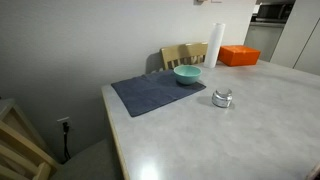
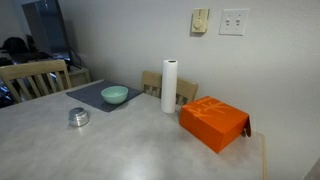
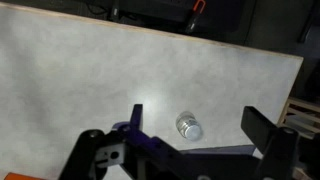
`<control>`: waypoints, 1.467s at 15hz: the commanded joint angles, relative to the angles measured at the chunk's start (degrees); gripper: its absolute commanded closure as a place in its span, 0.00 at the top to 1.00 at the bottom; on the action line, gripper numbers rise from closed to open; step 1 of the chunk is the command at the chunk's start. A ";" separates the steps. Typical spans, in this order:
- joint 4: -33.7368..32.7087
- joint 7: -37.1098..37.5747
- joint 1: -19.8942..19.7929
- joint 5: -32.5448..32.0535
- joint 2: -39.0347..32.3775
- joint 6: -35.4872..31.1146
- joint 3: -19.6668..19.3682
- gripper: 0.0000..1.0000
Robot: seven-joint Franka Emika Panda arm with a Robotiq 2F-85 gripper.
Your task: Remove the silver lid from the silver tin then place it back on the tin
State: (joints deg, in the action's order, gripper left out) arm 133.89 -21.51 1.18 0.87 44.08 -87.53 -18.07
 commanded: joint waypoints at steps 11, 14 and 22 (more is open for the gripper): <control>-16.01 6.09 8.76 1.52 -32.50 7.66 3.17 1.00; -10.84 5.77 3.59 1.14 -28.63 3.26 8.48 1.00; -11.24 10.08 4.03 1.47 -31.74 -3.27 13.47 1.00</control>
State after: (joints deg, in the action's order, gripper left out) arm 123.29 -14.10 5.77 1.52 17.12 -86.65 -8.97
